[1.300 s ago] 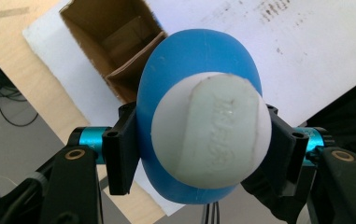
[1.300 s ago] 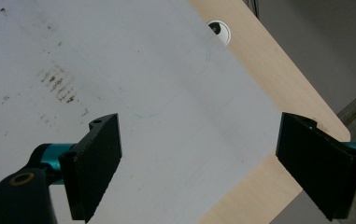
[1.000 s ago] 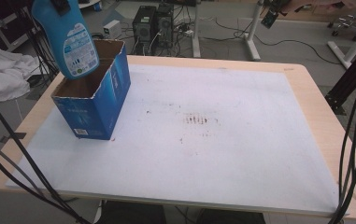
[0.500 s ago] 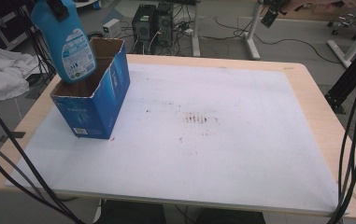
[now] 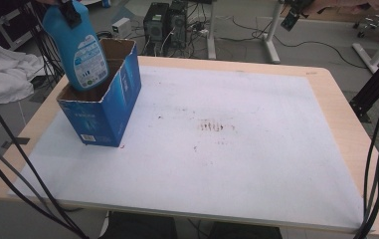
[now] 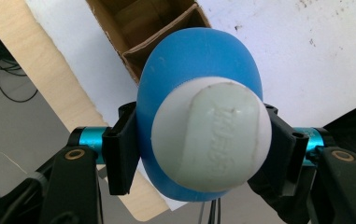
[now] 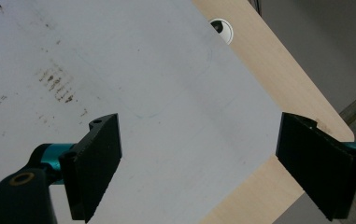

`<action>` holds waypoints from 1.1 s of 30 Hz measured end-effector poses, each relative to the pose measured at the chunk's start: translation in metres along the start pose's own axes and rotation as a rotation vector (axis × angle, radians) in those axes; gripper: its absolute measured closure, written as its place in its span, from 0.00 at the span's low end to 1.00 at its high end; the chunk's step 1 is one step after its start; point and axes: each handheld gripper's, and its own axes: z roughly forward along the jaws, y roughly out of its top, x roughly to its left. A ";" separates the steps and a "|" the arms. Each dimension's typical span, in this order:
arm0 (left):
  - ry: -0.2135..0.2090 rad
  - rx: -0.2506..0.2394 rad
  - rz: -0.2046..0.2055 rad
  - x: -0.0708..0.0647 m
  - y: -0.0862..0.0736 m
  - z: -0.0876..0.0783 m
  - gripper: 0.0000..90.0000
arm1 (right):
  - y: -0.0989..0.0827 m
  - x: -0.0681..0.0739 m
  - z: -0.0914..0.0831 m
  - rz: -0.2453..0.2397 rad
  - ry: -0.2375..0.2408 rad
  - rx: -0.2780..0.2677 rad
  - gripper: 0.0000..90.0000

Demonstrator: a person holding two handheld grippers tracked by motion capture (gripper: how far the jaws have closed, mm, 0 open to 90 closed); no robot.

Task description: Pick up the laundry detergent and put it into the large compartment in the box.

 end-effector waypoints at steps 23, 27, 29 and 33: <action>-0.007 0.027 0.007 -0.004 -0.003 0.036 0.42 | -0.001 0.000 0.003 -0.003 -0.002 0.005 0.15; -0.005 0.032 0.007 -0.006 -0.003 0.044 0.42 | -0.002 -0.001 0.006 -0.005 0.002 0.006 0.15; -0.004 0.030 0.005 -0.007 -0.003 0.048 0.42 | -0.002 -0.001 0.007 -0.001 0.004 0.010 0.15; -0.006 0.035 0.003 -0.008 -0.004 0.056 0.42 | -0.002 -0.002 0.008 0.001 0.006 0.010 0.15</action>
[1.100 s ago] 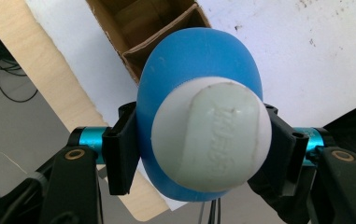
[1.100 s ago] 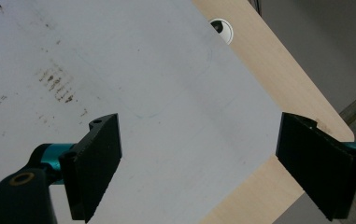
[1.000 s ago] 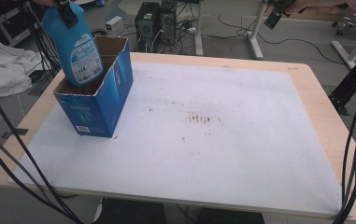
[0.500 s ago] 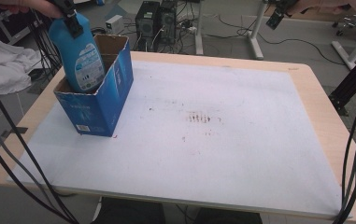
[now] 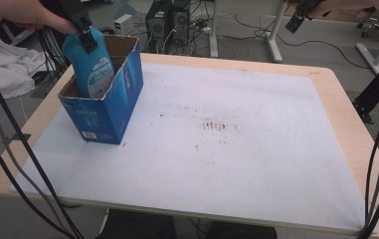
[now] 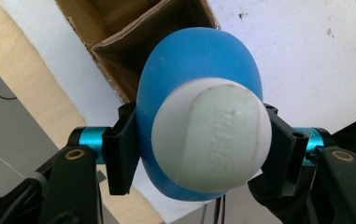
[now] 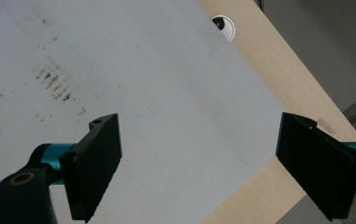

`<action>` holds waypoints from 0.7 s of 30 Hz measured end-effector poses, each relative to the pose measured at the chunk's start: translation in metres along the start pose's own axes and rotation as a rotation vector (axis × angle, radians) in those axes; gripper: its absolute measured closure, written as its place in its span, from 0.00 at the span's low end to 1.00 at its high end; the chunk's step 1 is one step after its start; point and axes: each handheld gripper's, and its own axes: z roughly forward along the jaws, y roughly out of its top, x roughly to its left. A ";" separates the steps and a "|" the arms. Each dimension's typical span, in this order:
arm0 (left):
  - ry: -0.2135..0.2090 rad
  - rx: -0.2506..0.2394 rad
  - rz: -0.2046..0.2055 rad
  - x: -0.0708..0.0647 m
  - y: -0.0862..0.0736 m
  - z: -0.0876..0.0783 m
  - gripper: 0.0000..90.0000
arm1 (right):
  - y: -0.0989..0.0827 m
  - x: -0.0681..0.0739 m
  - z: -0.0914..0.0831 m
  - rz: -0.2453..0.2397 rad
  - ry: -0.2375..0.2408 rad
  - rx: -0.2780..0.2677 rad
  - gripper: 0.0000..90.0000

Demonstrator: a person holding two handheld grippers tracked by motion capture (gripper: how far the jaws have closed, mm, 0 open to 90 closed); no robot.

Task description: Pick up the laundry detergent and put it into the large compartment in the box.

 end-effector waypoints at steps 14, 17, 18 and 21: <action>-0.012 0.020 -0.003 -0.002 -0.005 0.027 0.42 | 0.001 0.000 0.005 -0.007 0.007 0.000 0.15; -0.013 0.022 -0.002 -0.002 -0.006 0.031 0.42 | 0.001 -0.001 0.005 -0.005 0.007 -0.002 0.15; -0.013 0.026 -0.002 -0.002 -0.006 0.032 0.42 | 0.001 -0.001 0.004 -0.004 0.007 -0.002 0.15; -0.013 0.025 -0.004 -0.002 -0.007 0.037 0.42 | 0.001 -0.001 0.004 -0.002 0.007 -0.001 0.15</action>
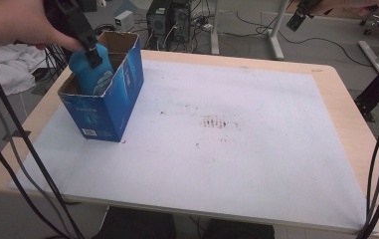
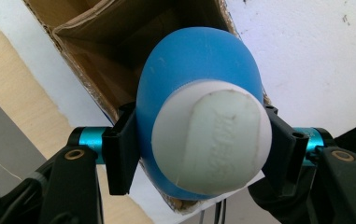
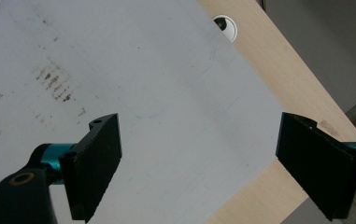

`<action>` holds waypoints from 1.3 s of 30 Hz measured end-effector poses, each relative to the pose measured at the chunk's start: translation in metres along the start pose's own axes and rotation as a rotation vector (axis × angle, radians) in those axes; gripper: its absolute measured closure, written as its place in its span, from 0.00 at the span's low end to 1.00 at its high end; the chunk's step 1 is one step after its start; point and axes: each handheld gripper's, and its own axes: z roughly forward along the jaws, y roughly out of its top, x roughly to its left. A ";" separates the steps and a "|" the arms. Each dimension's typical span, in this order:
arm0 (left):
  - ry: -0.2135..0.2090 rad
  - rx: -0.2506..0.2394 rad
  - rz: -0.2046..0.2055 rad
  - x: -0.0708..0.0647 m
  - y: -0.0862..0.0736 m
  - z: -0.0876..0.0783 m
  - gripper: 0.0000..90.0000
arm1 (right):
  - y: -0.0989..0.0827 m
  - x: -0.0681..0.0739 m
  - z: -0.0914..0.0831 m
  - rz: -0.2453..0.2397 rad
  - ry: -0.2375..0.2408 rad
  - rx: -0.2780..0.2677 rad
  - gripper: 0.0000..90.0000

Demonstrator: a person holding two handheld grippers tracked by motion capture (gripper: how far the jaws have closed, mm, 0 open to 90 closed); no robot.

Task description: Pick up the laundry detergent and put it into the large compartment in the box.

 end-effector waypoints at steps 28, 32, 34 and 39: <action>-0.003 0.004 0.015 -0.003 -0.010 0.029 0.42 | 0.001 0.003 0.001 -0.007 -0.001 0.000 0.15; -0.002 0.002 0.020 -0.003 -0.011 0.032 0.42 | 0.000 0.003 0.001 -0.006 -0.001 -0.003 0.15; -0.001 0.005 0.021 -0.002 -0.012 0.032 0.42 | 0.000 0.003 0.002 -0.005 -0.002 -0.001 0.15; 0.004 0.005 0.023 -0.001 -0.013 0.035 0.42 | -0.001 0.003 0.002 -0.003 0.000 -0.001 0.15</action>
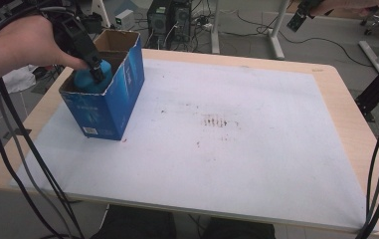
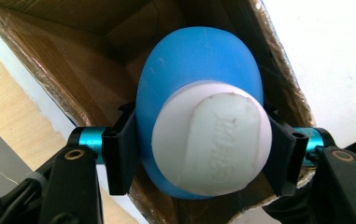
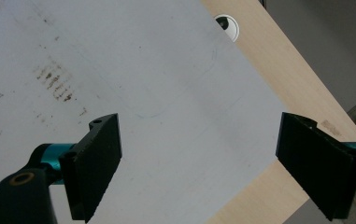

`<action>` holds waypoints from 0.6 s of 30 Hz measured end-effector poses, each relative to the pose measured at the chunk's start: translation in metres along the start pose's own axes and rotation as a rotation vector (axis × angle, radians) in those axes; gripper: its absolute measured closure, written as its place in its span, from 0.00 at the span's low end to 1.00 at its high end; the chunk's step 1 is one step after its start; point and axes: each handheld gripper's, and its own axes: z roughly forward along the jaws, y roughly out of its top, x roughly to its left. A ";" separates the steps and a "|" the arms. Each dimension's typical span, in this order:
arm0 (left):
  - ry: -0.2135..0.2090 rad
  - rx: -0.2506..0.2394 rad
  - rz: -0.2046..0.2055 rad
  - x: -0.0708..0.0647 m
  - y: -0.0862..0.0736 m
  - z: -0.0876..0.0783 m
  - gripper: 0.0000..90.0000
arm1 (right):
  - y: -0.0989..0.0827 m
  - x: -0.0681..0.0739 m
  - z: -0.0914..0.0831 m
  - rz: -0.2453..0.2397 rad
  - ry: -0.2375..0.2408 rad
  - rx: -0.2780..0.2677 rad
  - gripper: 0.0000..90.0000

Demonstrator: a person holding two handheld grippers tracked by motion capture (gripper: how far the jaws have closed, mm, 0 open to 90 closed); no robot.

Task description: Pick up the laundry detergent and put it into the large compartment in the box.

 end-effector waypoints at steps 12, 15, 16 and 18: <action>0.007 0.007 0.000 0.000 0.000 0.007 0.42 | 0.000 0.000 0.002 0.002 0.004 0.003 0.15; 0.007 0.000 0.000 0.000 0.000 0.008 0.42 | -0.001 -0.001 0.002 0.001 0.003 0.002 0.15; 0.008 0.005 0.007 0.001 0.001 0.008 0.42 | -0.001 -0.001 0.002 0.003 0.004 -0.001 0.15; 0.008 0.003 0.007 0.000 0.002 0.009 0.42 | -0.001 -0.002 0.002 0.001 0.003 0.001 0.15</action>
